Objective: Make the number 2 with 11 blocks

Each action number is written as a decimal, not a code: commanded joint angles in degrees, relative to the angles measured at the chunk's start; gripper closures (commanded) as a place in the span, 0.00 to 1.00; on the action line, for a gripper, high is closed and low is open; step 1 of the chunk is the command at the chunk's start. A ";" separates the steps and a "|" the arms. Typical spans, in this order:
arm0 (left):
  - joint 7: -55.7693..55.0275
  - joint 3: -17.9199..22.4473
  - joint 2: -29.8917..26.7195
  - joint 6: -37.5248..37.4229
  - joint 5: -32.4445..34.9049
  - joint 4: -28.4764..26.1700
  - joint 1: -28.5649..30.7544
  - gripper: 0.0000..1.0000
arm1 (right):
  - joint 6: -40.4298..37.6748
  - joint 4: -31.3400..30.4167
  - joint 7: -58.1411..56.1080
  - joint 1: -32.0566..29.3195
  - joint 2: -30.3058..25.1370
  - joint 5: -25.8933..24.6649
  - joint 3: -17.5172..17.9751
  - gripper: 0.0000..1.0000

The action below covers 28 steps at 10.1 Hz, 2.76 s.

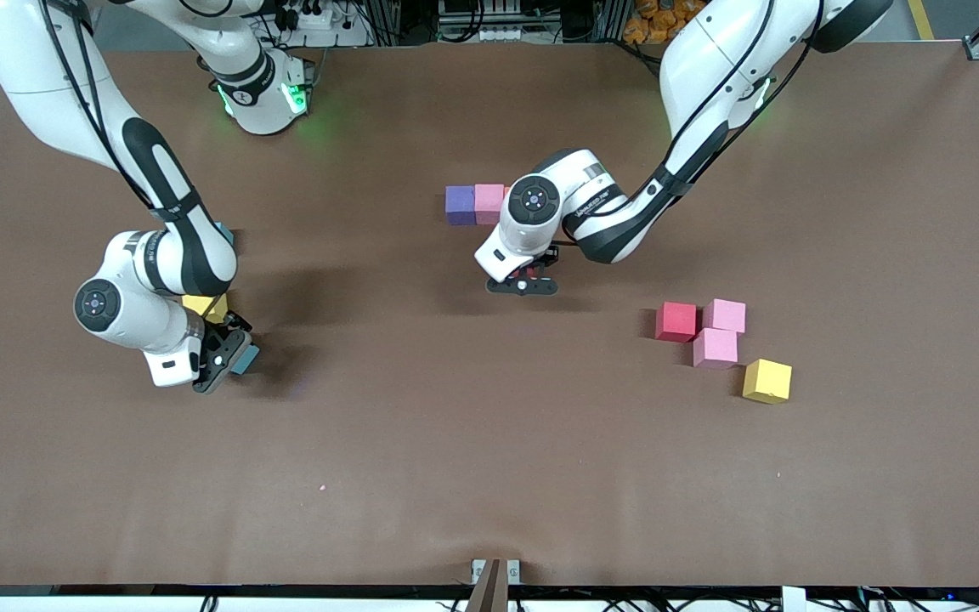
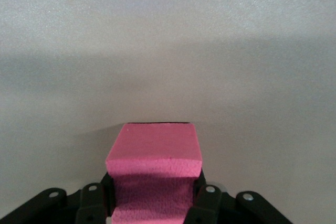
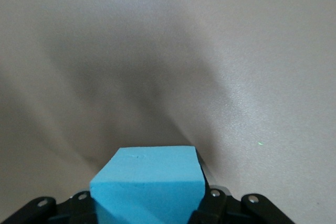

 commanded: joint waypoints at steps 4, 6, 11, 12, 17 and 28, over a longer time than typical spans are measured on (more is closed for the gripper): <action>-0.84 0.37 -0.18 0.68 -0.56 0.20 0.15 0.00 | -2.21 0.84 0.07 4.01 -4.02 0.44 0.24 0.77; -0.84 0.36 -1.75 0.16 -0.91 0.38 0.76 0.00 | -2.03 1.45 0.16 6.74 -4.64 0.44 0.24 0.77; -0.49 0.10 -11.68 -7.83 -3.97 3.62 7.52 0.00 | -1.33 2.42 -0.63 15.26 -6.30 -4.28 0.76 0.76; -0.49 0.10 -12.74 -8.71 -4.24 4.24 9.54 0.00 | -1.07 2.59 -0.19 17.63 -6.92 -8.22 0.85 0.76; 0.12 1.33 -13.02 -9.25 -3.02 6.09 18.24 0.00 | -0.89 1.72 4.61 27.12 -5.53 -9.05 1.90 0.77; 32.82 11.26 -7.38 -9.16 2.70 4.79 25.81 0.00 | 4.12 5.67 13.85 37.77 2.83 -8.53 4.81 0.77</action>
